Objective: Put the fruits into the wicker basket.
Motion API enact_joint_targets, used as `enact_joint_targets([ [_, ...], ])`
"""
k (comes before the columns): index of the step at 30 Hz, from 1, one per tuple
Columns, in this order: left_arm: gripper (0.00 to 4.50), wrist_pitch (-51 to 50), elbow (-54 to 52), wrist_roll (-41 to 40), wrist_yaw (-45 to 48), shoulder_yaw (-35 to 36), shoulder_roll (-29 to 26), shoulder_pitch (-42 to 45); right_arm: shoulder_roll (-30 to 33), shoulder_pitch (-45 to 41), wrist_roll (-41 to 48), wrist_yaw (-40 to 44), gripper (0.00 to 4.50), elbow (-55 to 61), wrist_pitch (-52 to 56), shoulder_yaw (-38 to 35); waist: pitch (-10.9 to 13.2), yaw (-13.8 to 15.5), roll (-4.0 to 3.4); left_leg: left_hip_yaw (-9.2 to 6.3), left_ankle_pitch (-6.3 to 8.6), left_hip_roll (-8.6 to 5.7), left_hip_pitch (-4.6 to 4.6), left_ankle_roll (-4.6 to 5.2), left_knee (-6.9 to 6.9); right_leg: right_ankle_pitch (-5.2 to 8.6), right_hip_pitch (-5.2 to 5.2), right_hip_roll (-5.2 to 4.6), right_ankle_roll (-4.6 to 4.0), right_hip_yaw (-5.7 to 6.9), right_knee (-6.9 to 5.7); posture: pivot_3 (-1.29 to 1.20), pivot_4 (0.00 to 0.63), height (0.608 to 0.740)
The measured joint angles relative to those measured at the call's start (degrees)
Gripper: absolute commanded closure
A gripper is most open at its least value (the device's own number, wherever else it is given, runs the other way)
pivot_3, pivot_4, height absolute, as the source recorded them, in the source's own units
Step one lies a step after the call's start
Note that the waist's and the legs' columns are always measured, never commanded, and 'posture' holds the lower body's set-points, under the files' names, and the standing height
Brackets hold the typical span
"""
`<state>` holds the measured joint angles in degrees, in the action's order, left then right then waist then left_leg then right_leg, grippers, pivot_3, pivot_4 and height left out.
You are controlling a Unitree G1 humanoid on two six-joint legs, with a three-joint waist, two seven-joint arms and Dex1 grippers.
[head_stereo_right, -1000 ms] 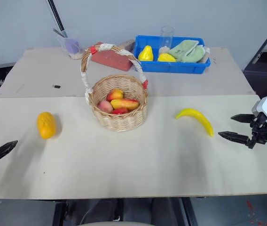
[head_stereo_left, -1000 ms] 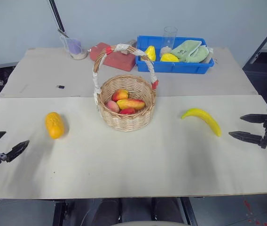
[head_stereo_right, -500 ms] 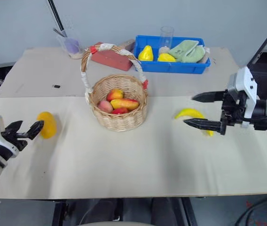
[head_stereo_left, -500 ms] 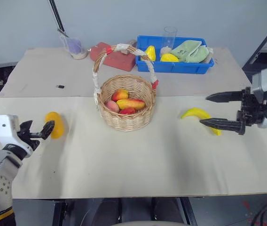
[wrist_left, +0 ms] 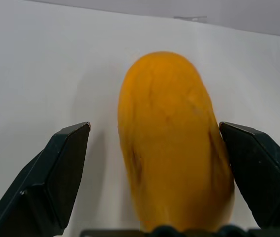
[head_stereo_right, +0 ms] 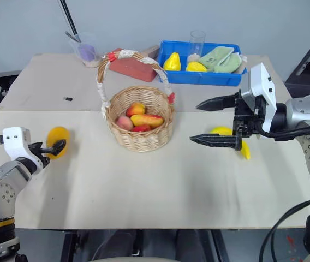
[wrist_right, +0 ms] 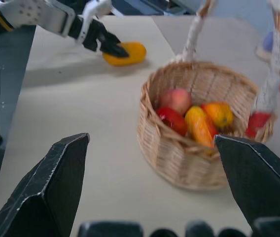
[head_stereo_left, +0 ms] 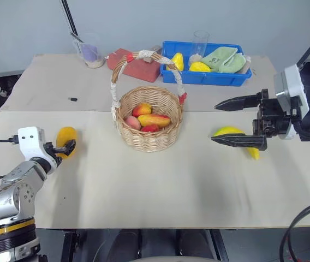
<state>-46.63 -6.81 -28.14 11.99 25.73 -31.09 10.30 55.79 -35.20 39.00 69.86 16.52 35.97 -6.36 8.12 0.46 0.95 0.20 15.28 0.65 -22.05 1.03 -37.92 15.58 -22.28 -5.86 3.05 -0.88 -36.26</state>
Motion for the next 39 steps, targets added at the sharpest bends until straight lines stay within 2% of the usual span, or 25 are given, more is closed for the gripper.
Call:
enact_joint_targets([
  [2,0.0,0.0,0.8,0.1,0.0,-0.2,0.0,0.5,-0.6,-0.5,0.0,0.0,0.01,0.3,-0.5,0.6,0.0,0.0,0.01,-0.02,0.0,0.01,-0.01,0.0,0.0,0.0,0.0,0.01,0.0,0.01,0.0,0.0,0.15,0.74],
  [5,0.89,0.0,1.3,0.3,0.1,-0.9,0.0,0.7,-1.5,-0.6,-0.2,0.0,0.0,0.4,-0.6,1.6,0.0,0.1,0.01,-0.02,0.0,-0.01,-0.05,0.0,0.0,0.0,-0.03,-0.03,0.0,0.01,0.0,0.0,0.15,0.74],
  [7,1.77,0.1,1.7,0.6,0.2,-1.0,0.0,1.0,-1.8,-0.9,-0.6,0.0,0.0,0.3,-0.7,2.0,0.0,0.1,0.01,-0.02,0.0,-0.01,-0.05,0.0,0.0,0.0,-0.03,-0.04,0.0,0.01,0.0,0.0,0.15,0.74],
  [8,2.01,0.2,1.9,0.9,0.3,-1.0,0.0,1.1,-2.1,-1.3,-0.6,-0.1,0.0,0.3,-0.8,2.2,0.0,0.1,0.01,-0.02,-0.01,-0.01,-0.04,-0.01,0.0,0.0,-0.03,-0.04,0.0,0.01,0.0,0.0,0.15,0.74],
  [9,2.02,0.3,2.1,1.0,0.5,-1.1,0.0,1.2,-2.3,-1.7,-0.7,-0.1,0.0,0.3,-0.9,2.3,0.0,0.1,0.01,-0.02,-0.01,-0.01,-0.03,-0.01,0.0,0.0,-0.02,-0.04,0.0,0.01,0.0,0.0,0.15,0.74],
  [15,2.02,3.0,2.1,0.9,3.4,-1.2,0.0,1.1,-2.4,-1.8,-1.1,-0.3,0.0,0.4,-0.9,2.4,0.0,0.1,0.02,-0.04,-0.01,-0.01,-0.07,-0.02,0.0,0.0,-0.04,-0.08,-0.01,0.03,0.01,0.0,0.15,0.74],
  [18,2.02,4.6,-4.6,-3.7,9.3,-0.5,-0.5,0.4,-2.2,-1.4,-1.2,-0.9,0.0,0.6,-0.9,2.2,0.0,0.2,0.07,-0.08,-0.04,-0.01,-0.22,-0.08,0.0,-0.01,-0.13,-0.18,-0.01,0.08,0.04,0.0,0.15,0.74],
  [21,2.02,0.2,-17.3,-14.7,17.1,-0.6,-6.1,1.3,-0.8,1.0,-1.0,-1.6,0.0,1.8,-0.4,0.7,0.0,0.3,0.16,-0.17,-0.06,-0.06,-0.29,-0.14,0.0,-0.01,-0.13,-0.35,-0.01,0.11,0.08,0.0,0.15,0.74],
  [23,2.02,-2.8,-21.8,-19.4,20.4,-1.7,-10.0,2.9,-0.3,2.7,-0.9,-2.3,0.0,2.2,-0.2,-0.7,0.0,0.2,0.12,-0.14,-0.05,-0.15,-0.23,-0.13,0.0,-0.01,-0.1,-0.4,0.0,0.07,0.08,0.0,0.15,0.74],
  [25,2.02,-4.9,-23.3,-21.5,22.5,-6.0,-12.0,6.5,-0.2,4.0,-0.6,-4.0,0.0,2.6,0.9,-2.1,0.0,0.2,0.11,-0.13,-0.07,-0.21,-0.17,-0.12,0.0,-0.01,-0.04,-0.31,0.0,0.09,0.05,0.0,0.15,0.74],
  [29,2.02,-4.3,-23.4,-18.8,22.3,-15.1,-11.8,14.8,-0.8,4.4,0.4,-8.0,0.0,4.3,2.6,-3.5,0.0,0.2,0.11,-0.16,-0.11,-0.31,-0.14,-0.11,-0.02,-0.02,0.0,-0.13,0.02,0.07,0.03,0.0,0.15,0.74],
  [32,2.02,0.3,-18.9,-10.9,21.1,-22.6,-9.1,21.2,-0.9,4.8,0.8,-9.5,0.0,5.5,3.6,-4.0,0.0,0.2,0.12,-0.18,-0.15,-0.5,-0.15,-0.05,-0.03,-0.03,0.0,-0.08,0.03,0.09,0.03,0.0,0.15,0.74],
  [36,2.02,8.6,-9.6,-0.1,20.9,-30.8,-5.4,25.4,-1.0,5.6,2.1,-11.4,0.0,6.8,4.1,-4.7,0.0,0.1,0.15,-0.18,-0.18,-0.53,-0.19,0.02,-0.08,-0.04,-0.02,-0.07,0.06,0.07,0.04,0.0,0.15,0.74],
  [37,0.98,11.1,-6.5,2.5,20.9,-32.2,-4.2,26.7,-1.1,6.1,2.2,-11.9,0.0,7.0,4.1,-4.8,0.0,0.2,0.15,-0.18,-0.18,-0.54,-0.24,0.04,-0.14,-0.04,-0.04,-0.07,0.07,0.09,0.05,0.0,0.15,0.74],
  [39,0.15,14.3,-3.4,5.5,21.6,-33.5,-3.1,27.6,-1.1,7.0,2.2,-12.9,0.0,7.5,4.1,-4.9,0.0,0.1,0.16,-0.18,-0.17,-0.53,-0.26,0.07,-0.16,-0.05,-0.04,-0.07,0.08,0.08,0.04,0.0,0.15,0.74],
])
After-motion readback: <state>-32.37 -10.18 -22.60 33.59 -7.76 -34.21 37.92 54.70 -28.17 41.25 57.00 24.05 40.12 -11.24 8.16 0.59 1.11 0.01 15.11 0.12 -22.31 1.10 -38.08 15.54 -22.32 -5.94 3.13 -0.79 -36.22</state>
